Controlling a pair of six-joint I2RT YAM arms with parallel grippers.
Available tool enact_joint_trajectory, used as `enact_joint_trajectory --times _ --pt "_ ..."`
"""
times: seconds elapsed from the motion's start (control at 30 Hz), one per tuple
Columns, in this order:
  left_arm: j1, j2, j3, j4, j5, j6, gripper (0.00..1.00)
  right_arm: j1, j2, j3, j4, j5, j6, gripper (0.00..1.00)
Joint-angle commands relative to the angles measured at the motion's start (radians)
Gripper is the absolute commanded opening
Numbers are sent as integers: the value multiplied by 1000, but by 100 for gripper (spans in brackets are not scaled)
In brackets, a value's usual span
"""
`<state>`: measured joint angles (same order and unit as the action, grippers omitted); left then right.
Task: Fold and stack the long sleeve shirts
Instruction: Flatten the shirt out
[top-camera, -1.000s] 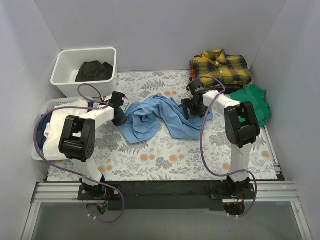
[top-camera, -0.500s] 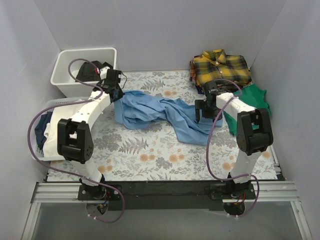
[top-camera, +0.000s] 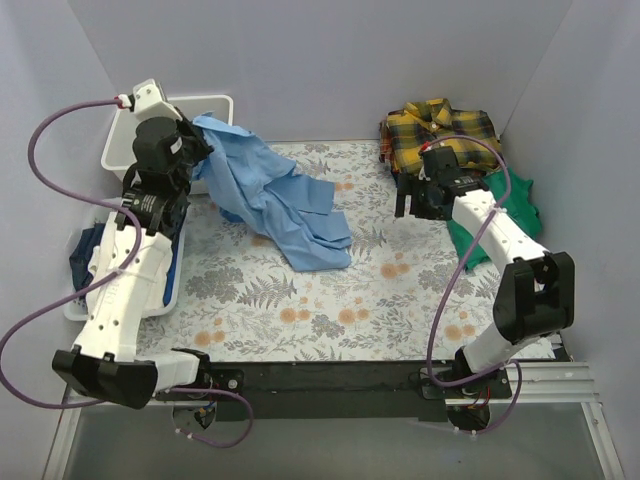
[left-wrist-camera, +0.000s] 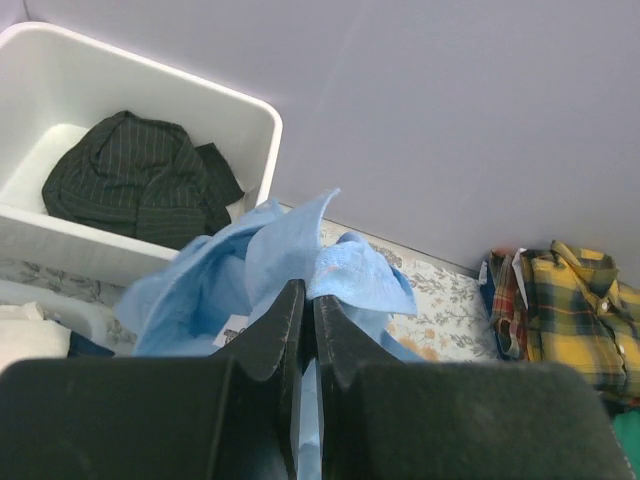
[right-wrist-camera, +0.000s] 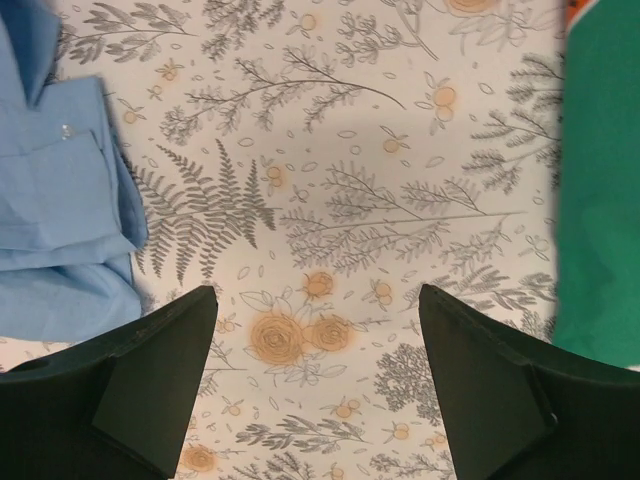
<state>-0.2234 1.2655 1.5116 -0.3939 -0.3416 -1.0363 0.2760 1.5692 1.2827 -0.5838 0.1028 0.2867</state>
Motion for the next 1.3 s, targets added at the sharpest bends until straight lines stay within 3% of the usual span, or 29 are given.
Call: enact_joint_trajectory --times 0.0,0.23,0.47,0.97,1.0,1.1,1.13,1.23,1.27 --pt "6 -98 -150 -92 30 -19 0 11 109 102 59 -97 -11 90" --pt "6 -260 -336 -155 21 -76 0 164 418 425 49 -158 -101 90" --pt "6 -291 -363 -243 -68 -114 0 255 612 612 13 -258 -107 87" --pt "6 -255 -398 -221 -56 -107 0 307 577 412 -27 -149 -86 80" --pt "7 -253 -401 -220 -54 -107 0 311 581 417 -28 -156 -87 77" --pt "7 -247 -399 -223 -59 -105 0 328 606 463 -63 -150 -95 54" --pt "6 -245 -398 -221 -63 -105 0 338 617 478 -79 -117 -90 36" --pt "6 -239 -387 -223 -74 -105 0 341 603 511 -134 -39 -72 2" --pt "7 -236 -377 -221 -76 -105 0 341 589 504 -139 -11 -66 1"
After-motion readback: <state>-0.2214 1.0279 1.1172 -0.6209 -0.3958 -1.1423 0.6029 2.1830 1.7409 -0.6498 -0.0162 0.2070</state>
